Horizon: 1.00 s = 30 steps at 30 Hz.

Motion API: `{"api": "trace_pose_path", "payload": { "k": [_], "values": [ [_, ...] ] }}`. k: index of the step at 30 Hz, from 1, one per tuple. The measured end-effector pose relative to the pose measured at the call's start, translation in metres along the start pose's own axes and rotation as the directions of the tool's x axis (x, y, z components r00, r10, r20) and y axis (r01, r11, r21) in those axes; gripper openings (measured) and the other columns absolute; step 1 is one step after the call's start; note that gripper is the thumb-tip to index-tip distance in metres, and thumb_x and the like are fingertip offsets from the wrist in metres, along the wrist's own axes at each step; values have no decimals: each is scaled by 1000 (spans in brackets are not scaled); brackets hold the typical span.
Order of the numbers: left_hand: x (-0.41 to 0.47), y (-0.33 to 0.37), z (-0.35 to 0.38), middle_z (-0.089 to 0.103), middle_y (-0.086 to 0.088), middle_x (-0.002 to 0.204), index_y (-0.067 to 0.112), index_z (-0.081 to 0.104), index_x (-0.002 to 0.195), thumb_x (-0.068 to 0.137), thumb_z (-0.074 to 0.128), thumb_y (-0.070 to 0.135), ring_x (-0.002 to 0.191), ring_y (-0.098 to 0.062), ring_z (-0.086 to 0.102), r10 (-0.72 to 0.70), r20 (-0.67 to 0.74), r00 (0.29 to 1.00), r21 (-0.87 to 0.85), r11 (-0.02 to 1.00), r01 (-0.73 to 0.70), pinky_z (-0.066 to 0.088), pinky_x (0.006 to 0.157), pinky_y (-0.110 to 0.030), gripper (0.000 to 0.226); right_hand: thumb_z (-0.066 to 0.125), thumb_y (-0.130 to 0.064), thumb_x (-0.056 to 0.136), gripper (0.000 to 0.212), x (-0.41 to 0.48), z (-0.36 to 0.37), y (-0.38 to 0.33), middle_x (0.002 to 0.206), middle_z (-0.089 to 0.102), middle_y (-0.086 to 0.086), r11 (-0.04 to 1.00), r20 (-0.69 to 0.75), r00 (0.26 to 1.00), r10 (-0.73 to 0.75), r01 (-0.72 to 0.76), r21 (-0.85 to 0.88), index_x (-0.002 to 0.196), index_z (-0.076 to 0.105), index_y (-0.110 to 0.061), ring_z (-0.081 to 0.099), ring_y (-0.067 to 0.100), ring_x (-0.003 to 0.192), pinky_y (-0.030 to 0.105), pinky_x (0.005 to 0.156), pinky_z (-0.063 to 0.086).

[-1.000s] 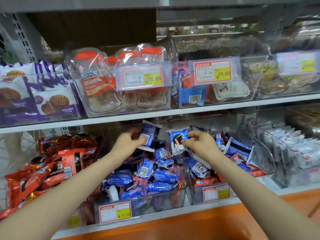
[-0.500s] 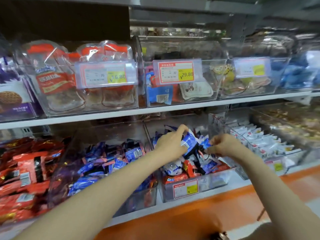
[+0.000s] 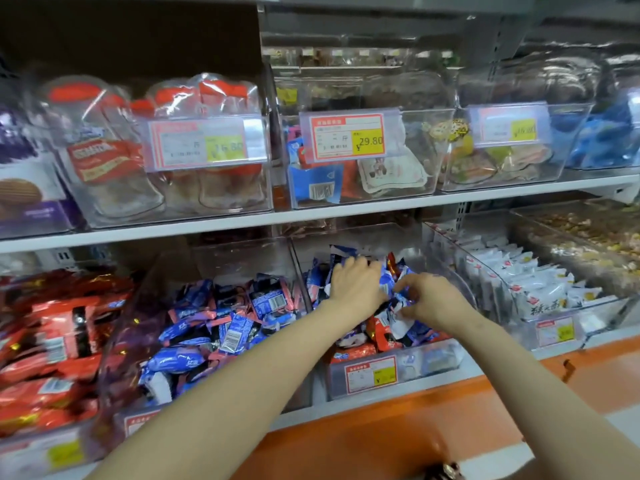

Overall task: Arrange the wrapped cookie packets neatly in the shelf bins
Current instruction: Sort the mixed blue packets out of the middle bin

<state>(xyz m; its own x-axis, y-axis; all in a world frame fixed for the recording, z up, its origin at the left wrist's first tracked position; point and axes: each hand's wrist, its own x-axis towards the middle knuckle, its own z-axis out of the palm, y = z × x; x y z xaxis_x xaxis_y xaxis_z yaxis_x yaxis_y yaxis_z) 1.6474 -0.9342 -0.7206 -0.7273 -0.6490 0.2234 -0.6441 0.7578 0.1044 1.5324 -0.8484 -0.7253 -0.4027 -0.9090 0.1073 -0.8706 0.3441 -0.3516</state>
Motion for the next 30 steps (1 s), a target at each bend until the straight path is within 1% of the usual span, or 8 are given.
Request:
{"api": "trace_pose_path", "payload": {
  "k": [5,8,12,15,17,21,26,30],
  "values": [
    [-34,-38,-26,51,1,116,19,54,111,92,53,35,112,-18,40,69,-191,979,-170,980,-102,28,90,-28,25,72,-20,80,34,7,-3,0,117,62,4,999,-31,999,15,-16,-41,113,63,-21,58,21,105,30,81,46],
    [-52,-79,-42,58,2,112,20,56,111,92,53,26,107,-18,48,7,-315,949,-225,971,-81,32,84,-27,20,71,-25,81,29,3,-12,-13,111,65,2,1000,-106,994,-4,6,17,109,65,-20,59,21,98,29,77,46],
    [-52,-140,-32,64,-7,115,16,56,116,91,56,24,107,-27,58,-259,-158,953,-299,932,204,46,85,-34,26,70,-21,83,18,-8,-14,-55,91,67,-1,938,-214,970,-118,180,296,101,68,-17,57,12,76,25,72,45],
    [-53,-172,-12,61,-12,120,12,52,120,89,60,31,111,-29,56,-348,20,937,-152,926,347,46,87,-34,37,67,-18,86,17,-7,0,-87,89,65,-3,894,-175,955,-241,288,342,102,68,-15,55,12,75,18,67,40],
    [-56,-186,1,57,-13,126,10,50,125,87,63,34,115,-29,54,-341,85,936,-121,929,350,44,89,-33,46,67,-18,86,17,0,10,-102,89,64,-2,881,-167,940,-299,339,331,103,68,-14,54,13,75,18,69,40],
    [-52,-196,17,55,-11,129,10,46,130,83,67,39,116,-28,53,-346,140,928,-233,899,371,45,92,-36,60,66,-18,86,17,15,19,-125,90,65,0,863,-181,932,-314,360,355,102,68,-13,55,14,78,28,79,47],
    [-42,-198,23,61,-10,113,9,57,111,82,69,34,103,-26,57,-391,117,913,-334,850,407,39,75,-27,41,64,-19,87,18,28,28,-140,95,69,3,870,-170,938,-303,345,353,103,70,-13,59,15,84,32,85,49],
    [-45,-206,18,63,-12,110,8,57,106,82,70,29,95,-24,56,-381,101,919,-366,845,391,36,69,-25,34,62,-18,89,17,36,34,-143,92,68,2,882,-175,937,-302,345,321,102,71,-14,55,11,81,26,81,46]
  ]
}}
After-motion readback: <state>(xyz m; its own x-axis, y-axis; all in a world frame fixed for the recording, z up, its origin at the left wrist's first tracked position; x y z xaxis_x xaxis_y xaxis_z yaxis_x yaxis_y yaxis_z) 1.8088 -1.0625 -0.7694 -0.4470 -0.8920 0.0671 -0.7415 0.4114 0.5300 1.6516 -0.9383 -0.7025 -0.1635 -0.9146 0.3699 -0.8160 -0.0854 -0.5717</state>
